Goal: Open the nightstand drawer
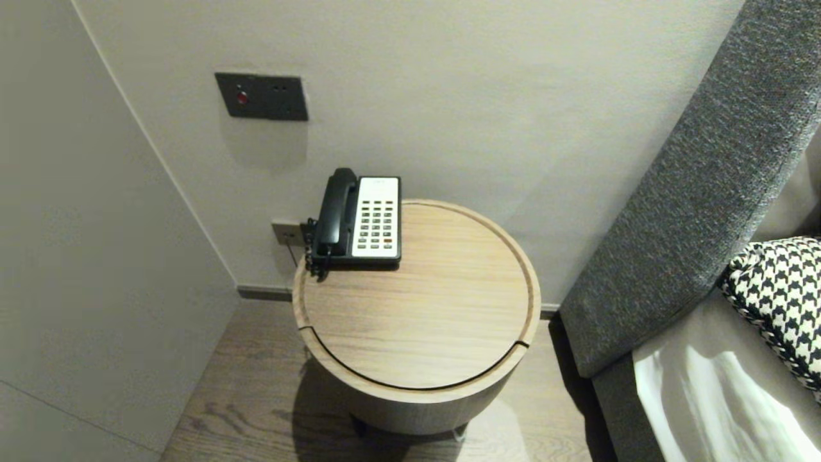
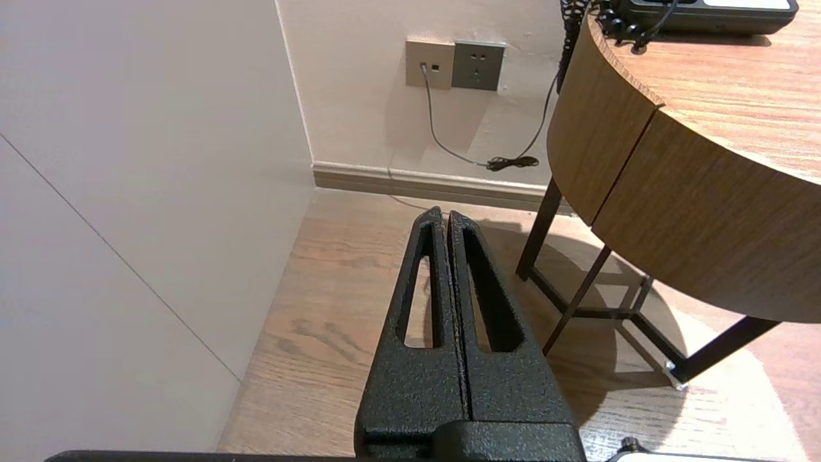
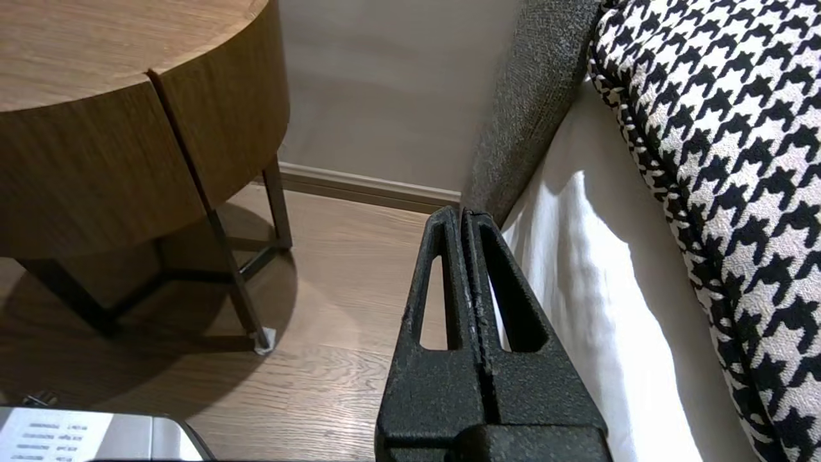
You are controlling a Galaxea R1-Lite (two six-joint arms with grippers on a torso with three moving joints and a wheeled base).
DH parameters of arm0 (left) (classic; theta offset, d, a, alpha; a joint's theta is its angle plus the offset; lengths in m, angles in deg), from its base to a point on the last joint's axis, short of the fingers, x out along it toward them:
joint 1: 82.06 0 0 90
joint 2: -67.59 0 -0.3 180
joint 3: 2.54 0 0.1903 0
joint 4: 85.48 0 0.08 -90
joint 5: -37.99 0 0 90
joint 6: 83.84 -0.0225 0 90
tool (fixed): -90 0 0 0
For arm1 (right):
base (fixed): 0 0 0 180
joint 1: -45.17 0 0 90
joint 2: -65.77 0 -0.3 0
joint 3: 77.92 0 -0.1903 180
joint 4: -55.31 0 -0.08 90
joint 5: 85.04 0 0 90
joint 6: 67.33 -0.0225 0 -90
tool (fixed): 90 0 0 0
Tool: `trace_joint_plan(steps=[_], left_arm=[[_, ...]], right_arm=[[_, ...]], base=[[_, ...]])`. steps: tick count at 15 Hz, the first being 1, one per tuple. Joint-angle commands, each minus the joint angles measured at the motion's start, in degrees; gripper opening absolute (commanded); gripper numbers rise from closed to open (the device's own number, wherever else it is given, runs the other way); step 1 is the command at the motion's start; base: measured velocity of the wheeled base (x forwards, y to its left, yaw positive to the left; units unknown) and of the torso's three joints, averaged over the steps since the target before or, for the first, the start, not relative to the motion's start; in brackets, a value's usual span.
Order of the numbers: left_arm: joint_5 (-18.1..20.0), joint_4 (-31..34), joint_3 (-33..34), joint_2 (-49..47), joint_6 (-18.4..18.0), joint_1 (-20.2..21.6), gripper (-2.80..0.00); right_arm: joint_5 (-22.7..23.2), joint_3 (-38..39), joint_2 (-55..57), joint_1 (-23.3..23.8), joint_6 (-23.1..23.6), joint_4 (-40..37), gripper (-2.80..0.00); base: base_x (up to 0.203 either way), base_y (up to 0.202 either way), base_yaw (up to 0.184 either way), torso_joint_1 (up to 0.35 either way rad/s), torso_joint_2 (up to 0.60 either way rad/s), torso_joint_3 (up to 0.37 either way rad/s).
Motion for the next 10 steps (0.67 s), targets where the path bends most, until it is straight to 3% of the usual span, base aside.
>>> trace_joint_plan(steps=[1,10], left_arm=[[0.0,0.0,0.0,0.3,0.0,0.0,-2.8],[0.0,0.0,0.0,0.2,0.0,0.0,-2.8]], right_arm=[[0.0,1.8,0.0,0.0,-0.5,1.4,-2.8],[-0.6,2.4,-0.2,0.0,-8.4,3.7,-2.8]], base=[[0.0,0.0,0.0,0.0,0.0,0.0],[0.0,0.0,0.0,0.0,0.0,0.0]])
